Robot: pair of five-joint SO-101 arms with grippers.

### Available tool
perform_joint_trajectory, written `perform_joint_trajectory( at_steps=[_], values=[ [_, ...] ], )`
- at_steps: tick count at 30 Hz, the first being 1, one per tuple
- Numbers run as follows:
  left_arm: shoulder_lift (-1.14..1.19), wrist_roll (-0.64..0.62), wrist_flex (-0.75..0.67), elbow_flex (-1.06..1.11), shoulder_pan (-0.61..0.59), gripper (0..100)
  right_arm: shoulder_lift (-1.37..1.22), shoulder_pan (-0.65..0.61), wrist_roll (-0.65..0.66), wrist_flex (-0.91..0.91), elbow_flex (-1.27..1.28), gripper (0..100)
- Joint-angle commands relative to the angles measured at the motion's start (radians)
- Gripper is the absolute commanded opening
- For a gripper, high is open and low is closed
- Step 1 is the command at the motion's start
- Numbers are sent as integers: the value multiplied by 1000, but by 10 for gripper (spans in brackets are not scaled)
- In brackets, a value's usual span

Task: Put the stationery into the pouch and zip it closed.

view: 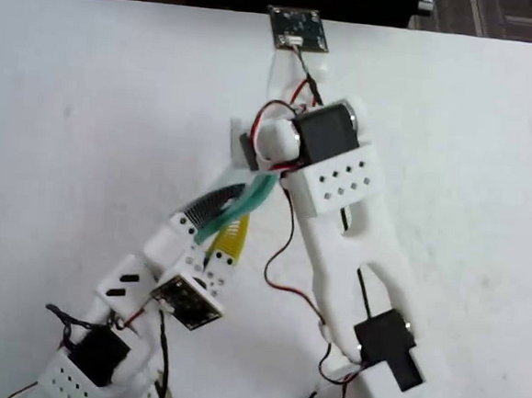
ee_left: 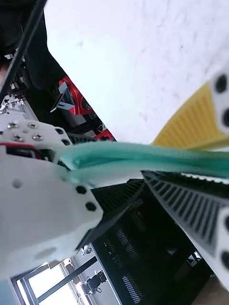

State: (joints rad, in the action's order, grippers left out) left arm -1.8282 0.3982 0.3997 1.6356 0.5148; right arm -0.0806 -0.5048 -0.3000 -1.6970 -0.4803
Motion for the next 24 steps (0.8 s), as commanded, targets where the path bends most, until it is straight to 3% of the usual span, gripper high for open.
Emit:
perform_joint_trajectory(
  at_steps=[1,5,8,12,15,19,24],
  values=[
    [8,0,141,-54,-4,82,-30,35,-5,-15,-43,30],
    [8,-130,371,-190,-22,223,-36,28,-5,-15,-94,18],
    [8,-227,489,-293,-64,253,-36,33,-5,-15,-138,17],
    [8,-241,598,-388,-84,268,-38,36,-3,18,-207,17],
    [8,-241,646,-454,-96,264,-38,30,78,85,-227,17],
    [8,-302,649,-523,-245,263,-39,-7,203,234,-218,17],
    [8,-555,588,-546,-533,263,-59,-117,207,476,-206,17]
  ],
)
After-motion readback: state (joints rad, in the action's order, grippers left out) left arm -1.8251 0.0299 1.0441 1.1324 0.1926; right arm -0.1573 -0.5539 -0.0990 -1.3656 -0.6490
